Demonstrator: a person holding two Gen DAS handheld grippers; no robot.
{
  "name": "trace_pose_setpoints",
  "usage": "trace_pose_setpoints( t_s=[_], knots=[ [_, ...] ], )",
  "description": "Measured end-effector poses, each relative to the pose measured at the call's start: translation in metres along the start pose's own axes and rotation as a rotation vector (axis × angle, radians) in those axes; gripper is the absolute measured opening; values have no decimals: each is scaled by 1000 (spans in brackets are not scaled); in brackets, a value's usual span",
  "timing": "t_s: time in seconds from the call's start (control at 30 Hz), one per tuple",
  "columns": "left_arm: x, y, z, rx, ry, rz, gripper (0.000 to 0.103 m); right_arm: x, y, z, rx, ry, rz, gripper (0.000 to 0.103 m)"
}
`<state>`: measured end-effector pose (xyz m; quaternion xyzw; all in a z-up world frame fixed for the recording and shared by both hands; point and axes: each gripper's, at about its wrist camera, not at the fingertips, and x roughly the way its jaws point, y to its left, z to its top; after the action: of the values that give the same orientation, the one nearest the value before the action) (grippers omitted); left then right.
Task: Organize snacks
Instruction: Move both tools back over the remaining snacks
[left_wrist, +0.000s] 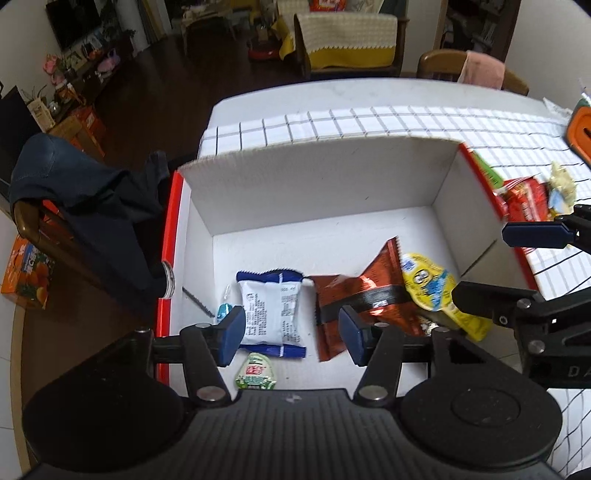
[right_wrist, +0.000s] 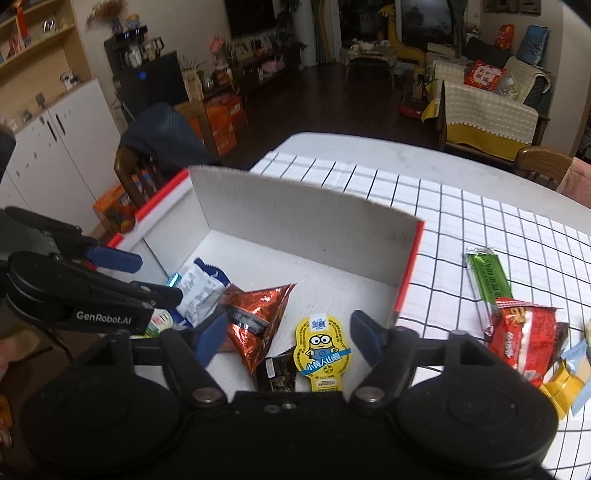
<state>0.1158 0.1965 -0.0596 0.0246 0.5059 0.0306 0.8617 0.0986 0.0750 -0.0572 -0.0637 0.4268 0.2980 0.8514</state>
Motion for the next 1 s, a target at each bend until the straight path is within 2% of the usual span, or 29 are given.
trace_pose_setpoints(
  t_s=[0.4,0.53,0.6,0.7,1.0],
  knots=[
    [-35,-32,4,-1,-103,-55,74,-56,-28,-9,72,-106,14,91],
    [-40,-49,6,1,-123,-79,76,-73,-45,-18,102,-123,1,91],
    [-42,-58,7,0,-135,-89,81,-80,-56,-24,120,-129,-5,93],
    [-44,-74,9,10,-150,-95,82,-90,-71,-33,148,-140,-22,99],
    [-42,-128,18,32,-173,-142,85,-115,-123,-60,196,-155,-74,103]
  ],
)
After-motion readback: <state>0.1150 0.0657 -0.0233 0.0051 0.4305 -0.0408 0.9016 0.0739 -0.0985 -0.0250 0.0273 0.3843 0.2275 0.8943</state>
